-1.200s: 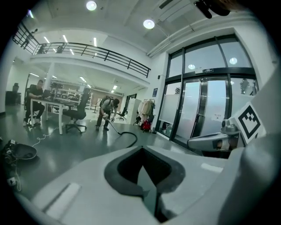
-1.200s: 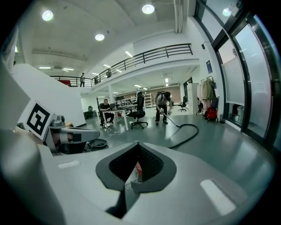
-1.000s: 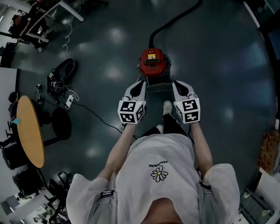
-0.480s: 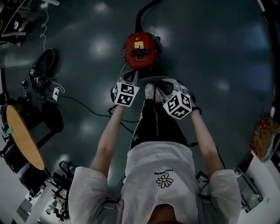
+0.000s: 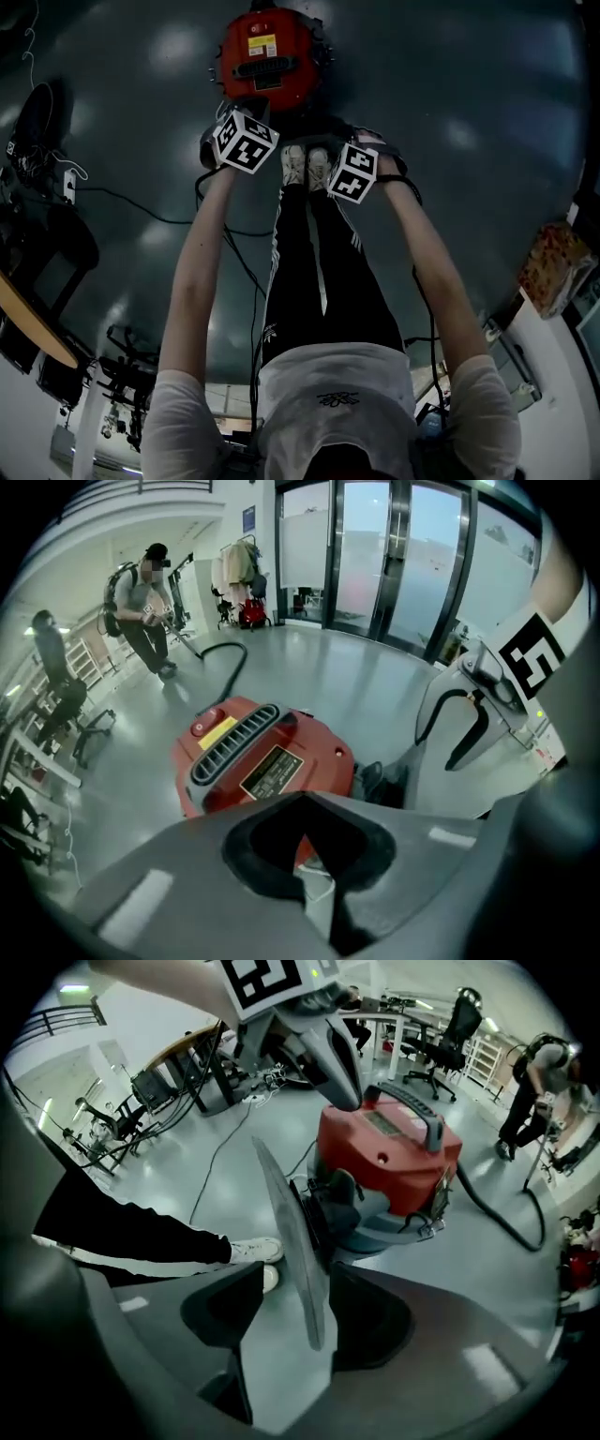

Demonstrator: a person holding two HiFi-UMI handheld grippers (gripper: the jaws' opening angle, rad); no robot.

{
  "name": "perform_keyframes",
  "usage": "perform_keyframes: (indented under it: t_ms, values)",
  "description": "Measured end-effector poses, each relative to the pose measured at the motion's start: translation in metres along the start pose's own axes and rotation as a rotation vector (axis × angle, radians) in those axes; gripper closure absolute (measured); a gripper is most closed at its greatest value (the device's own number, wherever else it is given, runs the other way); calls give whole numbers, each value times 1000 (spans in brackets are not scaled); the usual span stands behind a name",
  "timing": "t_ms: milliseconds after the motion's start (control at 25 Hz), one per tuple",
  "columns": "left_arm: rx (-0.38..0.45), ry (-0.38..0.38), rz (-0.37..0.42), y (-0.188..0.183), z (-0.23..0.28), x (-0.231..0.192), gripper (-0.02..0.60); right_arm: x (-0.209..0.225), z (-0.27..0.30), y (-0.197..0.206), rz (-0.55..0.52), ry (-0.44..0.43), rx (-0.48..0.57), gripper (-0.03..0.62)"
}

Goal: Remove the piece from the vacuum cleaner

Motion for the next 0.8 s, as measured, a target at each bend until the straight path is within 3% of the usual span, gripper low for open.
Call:
perform_keyframes:
  t_ms: [160, 280, 360, 400, 800]
  values:
    - [16, 23, -9, 6, 14, -2, 581, 9, 34, -3, -17, -32, -49, 352]
    - [-22, 31, 6, 4, 13, -1, 580, 10, 48, -3, -59, -32, -84, 380]
    - [-68, 29, 24, 0, 13, 0, 580, 9, 54, -1, -113, 5, -117, 536]
    - [-85, 27, 28, -2, 13, 1, 581, 7, 55, -1, -141, 27, -129, 550]
    - [-137, 64, 2, 0, 16, 1, 581, -43, 56, -1, -130, -3, -88, 559]
Point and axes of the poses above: the fingertips, and each gripper's own axes: z forward along the fingers, x to its right, y out of its underside, the point moved 1 cm from there along -z, backward along the fingers, and after that the axes turned 9 degrees about -x, right-handed, at the moved point
